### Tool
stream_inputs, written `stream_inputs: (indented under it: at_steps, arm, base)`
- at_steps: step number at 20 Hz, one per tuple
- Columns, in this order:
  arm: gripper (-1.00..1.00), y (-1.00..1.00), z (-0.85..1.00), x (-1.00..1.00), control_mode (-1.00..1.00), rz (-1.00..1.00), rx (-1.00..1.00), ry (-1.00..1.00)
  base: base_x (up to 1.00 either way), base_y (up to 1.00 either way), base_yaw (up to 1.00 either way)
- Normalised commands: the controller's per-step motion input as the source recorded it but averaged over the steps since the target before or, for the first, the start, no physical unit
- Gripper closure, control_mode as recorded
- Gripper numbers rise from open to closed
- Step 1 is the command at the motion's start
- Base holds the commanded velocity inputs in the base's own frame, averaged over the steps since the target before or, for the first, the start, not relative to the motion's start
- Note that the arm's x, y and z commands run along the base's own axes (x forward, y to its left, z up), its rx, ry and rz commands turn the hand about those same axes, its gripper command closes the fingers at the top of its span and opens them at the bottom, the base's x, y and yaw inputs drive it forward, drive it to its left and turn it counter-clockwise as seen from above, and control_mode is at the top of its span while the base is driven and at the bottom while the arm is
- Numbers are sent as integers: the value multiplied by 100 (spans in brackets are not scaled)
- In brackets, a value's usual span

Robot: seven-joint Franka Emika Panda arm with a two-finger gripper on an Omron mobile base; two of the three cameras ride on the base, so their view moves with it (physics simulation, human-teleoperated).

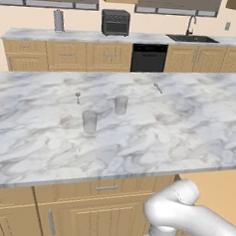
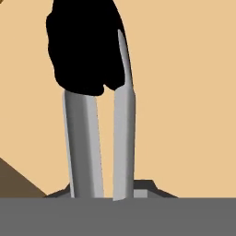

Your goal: Take the tongs from the drawer on the right and place them on the dining counter next to the tray containing the hot dog.

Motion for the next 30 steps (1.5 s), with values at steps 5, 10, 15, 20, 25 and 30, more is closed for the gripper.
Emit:
stream_inputs:
  at_steps: [5,10,15,20,25,30]
  arm:
    - [100,68,66,-2,-100,0,0,-22]
    - [100,84,61,6,-100,0,0,-13]
    - [100,87,42,37,-100,0,1,0]
    - [100,89,23,56,-100,-3,3,1]
    - [100,66,10,64,-100,-8,2,0]
    - [100,46,0,31,-100,-12,2,0]
  base:
    - [0,0,0]
    - [0,0,0]
    - [0,0,0]
    - [0,0,0]
    - [0,0,0]
    - [0,0,0]
